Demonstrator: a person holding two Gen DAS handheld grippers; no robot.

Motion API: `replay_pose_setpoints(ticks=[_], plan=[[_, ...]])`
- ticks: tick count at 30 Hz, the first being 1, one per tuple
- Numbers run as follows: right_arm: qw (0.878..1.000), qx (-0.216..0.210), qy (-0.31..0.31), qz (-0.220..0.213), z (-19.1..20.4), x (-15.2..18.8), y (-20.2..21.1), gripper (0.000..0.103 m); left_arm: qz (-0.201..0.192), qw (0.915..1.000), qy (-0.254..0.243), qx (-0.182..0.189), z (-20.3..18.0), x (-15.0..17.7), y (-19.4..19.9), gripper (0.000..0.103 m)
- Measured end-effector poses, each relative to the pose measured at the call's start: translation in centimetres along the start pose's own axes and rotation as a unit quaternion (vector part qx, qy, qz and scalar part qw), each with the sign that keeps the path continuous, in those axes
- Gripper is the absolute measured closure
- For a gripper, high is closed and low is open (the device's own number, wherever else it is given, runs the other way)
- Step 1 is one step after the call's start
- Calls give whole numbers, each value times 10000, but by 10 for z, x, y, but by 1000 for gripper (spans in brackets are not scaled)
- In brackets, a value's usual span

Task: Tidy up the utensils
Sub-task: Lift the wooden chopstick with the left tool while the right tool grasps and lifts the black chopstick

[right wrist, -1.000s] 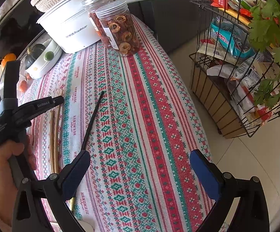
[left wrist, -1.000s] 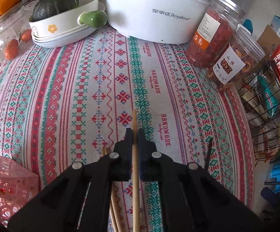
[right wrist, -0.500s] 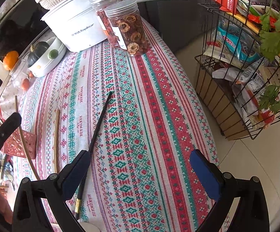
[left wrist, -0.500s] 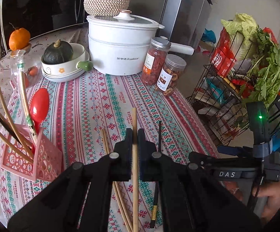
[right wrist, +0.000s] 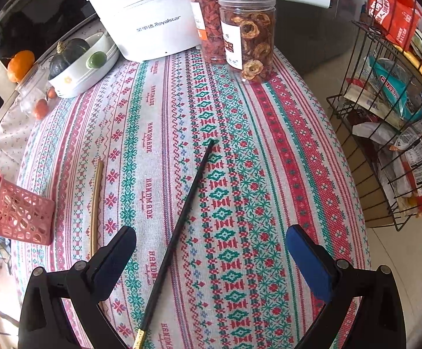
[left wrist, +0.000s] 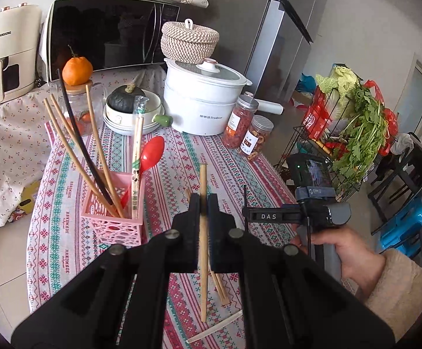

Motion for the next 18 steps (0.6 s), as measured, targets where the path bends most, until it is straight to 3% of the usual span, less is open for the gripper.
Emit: replay_pose_setpoints(ticks=[3,6,14,15,17,18], plan=[[9996,162,220,39,13,-4,-14,1,-36,10000,85,18,11,2,10,97],[9996,178,119,183,16,-7,-29,8,-87,9998,149,25,21,4,20,97],[9970,717,36,292,23,-13,-42,9,-196,9992,358,52,39,1,38,97],[9970,733,-19,253,23,-12,-41,12,-192,9991,369,44,40,2,39,97],[9971,746,-85,137,25,-13,-37,31,-188,9990,416,23,43,3,41,97],[9974,720,-62,71,27,-14,-34,51,-189,9989,438,16,45,3,42,97]])
Point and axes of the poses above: each gripper's, at about its wrist camera, not at the fingertips, and y roughly against the way its jaws point, z to its left, x to its underside, the point moved 5 cm from there along -y, roughly the way its jaws point, and after that the axes turned 7 degrees about x, right-handed, at the moved point
